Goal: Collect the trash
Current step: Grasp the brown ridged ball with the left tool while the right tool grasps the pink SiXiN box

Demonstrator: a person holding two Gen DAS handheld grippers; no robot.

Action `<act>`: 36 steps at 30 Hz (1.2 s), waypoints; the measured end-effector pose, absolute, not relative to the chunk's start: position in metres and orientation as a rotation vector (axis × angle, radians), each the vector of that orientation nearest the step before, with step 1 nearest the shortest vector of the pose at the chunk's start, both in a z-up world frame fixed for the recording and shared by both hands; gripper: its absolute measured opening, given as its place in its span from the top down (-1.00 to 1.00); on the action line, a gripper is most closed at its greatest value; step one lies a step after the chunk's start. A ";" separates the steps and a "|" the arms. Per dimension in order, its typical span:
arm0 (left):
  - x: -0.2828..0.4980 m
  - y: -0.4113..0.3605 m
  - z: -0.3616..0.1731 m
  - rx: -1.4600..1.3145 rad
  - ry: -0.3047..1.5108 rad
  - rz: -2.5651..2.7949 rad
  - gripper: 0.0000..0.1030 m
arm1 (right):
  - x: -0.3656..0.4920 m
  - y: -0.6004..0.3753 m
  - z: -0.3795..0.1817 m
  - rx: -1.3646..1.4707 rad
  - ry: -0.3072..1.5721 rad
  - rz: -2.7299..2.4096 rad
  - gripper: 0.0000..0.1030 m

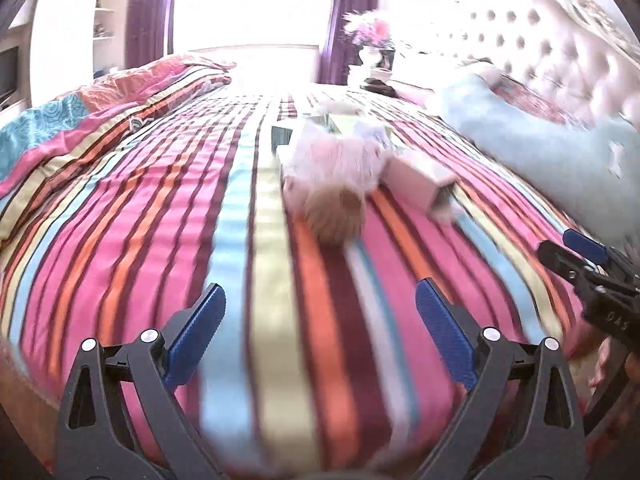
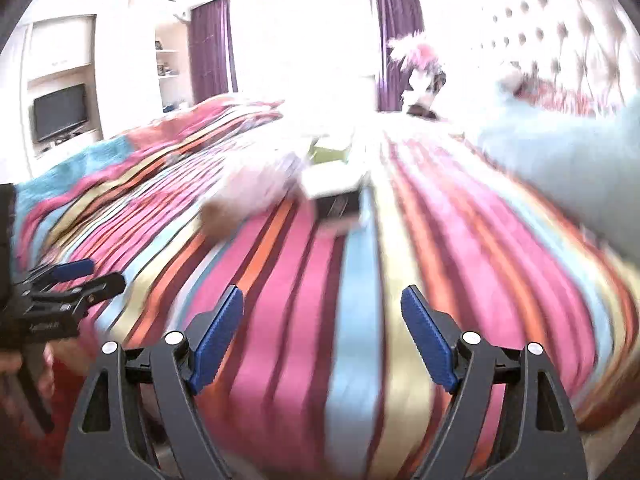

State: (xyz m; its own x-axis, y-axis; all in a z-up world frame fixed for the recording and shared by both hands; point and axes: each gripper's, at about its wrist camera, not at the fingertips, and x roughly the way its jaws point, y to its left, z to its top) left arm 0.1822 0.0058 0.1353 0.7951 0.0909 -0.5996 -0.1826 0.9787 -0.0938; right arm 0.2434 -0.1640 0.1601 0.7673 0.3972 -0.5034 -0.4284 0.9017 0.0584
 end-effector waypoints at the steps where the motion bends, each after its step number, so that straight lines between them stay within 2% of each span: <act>1: 0.195 0.004 0.136 -0.160 0.639 0.151 -0.81 | 0.258 -0.161 0.162 -0.070 0.535 0.457 -0.50; 6: 0.240 0.004 0.130 -0.189 0.665 0.200 -0.81 | 0.330 -0.128 0.156 -0.143 0.621 0.519 -0.49; 16: 0.283 0.017 0.099 -0.244 0.772 0.272 -0.81 | 0.381 -0.096 0.141 -0.286 0.703 0.550 -0.49; 25: 0.298 0.018 0.095 -0.263 0.791 0.252 -0.81 | 0.411 -0.086 0.130 -0.212 0.795 0.565 -0.49; 26: 0.298 0.020 0.095 -0.267 0.788 0.247 -0.76 | 0.411 -0.083 0.128 -0.226 0.804 0.561 -0.49; 28: 0.299 0.024 0.095 -0.270 0.791 0.243 -0.51 | 0.410 -0.078 0.125 -0.255 0.821 0.556 -0.44; 29: 0.298 0.027 0.096 -0.274 0.790 0.235 -0.34 | 0.409 -0.076 0.125 -0.264 0.827 0.569 -0.37; 30: 0.297 0.031 0.097 -0.290 0.779 0.213 -0.07 | 0.407 -0.075 0.124 -0.271 0.827 0.570 -0.25; 36: 0.287 0.036 0.097 -0.309 0.752 0.157 -0.05 | 0.400 -0.075 0.122 -0.289 0.810 0.549 -0.24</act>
